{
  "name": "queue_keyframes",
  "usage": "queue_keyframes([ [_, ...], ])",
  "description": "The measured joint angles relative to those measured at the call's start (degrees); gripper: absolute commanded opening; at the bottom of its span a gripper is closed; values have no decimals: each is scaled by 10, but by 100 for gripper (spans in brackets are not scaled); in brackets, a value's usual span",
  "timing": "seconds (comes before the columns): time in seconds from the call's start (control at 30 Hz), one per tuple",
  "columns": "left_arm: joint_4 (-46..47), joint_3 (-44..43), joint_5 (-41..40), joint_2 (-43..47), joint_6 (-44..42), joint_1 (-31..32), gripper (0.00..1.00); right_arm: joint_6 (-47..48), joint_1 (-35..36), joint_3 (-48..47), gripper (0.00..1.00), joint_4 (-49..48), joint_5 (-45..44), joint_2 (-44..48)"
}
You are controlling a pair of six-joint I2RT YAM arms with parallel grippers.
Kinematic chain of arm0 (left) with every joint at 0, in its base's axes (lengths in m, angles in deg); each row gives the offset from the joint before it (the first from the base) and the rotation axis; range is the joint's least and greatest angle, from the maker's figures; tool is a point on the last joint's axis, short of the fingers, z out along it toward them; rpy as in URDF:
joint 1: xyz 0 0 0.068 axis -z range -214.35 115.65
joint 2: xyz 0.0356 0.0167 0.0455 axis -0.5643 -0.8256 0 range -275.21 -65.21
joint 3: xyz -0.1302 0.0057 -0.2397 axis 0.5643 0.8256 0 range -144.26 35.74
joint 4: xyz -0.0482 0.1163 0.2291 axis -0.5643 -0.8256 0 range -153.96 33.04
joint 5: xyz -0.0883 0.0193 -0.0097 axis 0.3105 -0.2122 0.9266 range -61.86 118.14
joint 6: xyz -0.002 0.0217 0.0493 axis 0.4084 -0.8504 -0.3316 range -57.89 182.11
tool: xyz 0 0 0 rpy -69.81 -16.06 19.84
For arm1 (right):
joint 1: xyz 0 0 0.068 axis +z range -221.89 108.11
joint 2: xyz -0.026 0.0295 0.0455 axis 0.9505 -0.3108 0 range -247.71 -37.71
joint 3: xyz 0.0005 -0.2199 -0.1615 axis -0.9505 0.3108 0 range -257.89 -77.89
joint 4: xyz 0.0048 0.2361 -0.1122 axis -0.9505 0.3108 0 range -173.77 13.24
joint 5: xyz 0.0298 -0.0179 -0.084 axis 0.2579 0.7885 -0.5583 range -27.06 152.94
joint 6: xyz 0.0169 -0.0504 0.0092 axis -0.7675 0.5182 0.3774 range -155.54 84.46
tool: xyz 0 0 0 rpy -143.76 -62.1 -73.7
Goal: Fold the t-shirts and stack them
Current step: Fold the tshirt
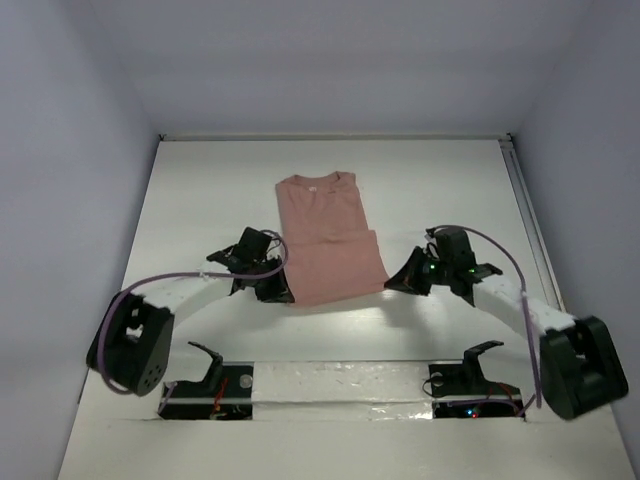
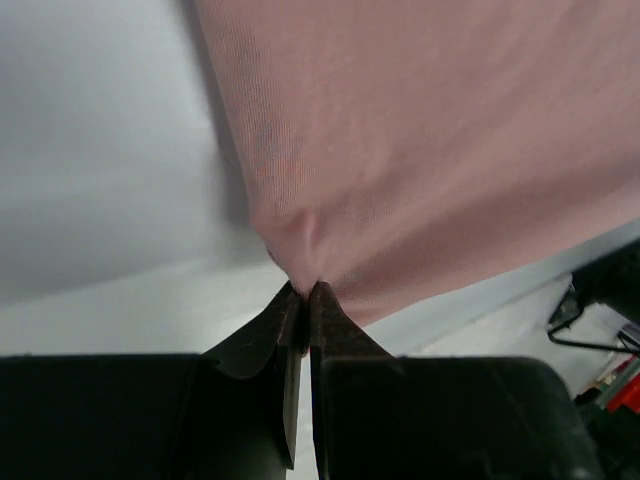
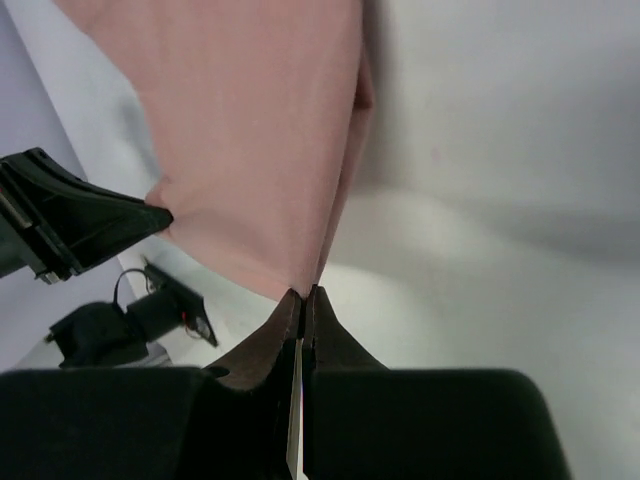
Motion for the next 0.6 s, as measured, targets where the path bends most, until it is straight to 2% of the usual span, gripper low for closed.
queue_keyframes([
  [0.07, -54, -8, 4, 50, 11, 12, 0, 3, 1, -9, 0, 79, -1, 77],
  [0.13, -105, -41, -2, 90, 21, 10, 0, 11, 2, -40, 0, 145, -7, 113],
  [0.23, -148, -138, -19, 99, 29, -9, 0, 31, 2, -132, 0, 201, -22, 80],
  [0.4, -117, -288, -50, 15, 29, -75, 0, 83, -9, -332, 0, 198, -52, -107],
  [0.6, -70, -443, -74, -214, 14, -121, 0, 128, -34, -570, 0, 172, -65, -371],
])
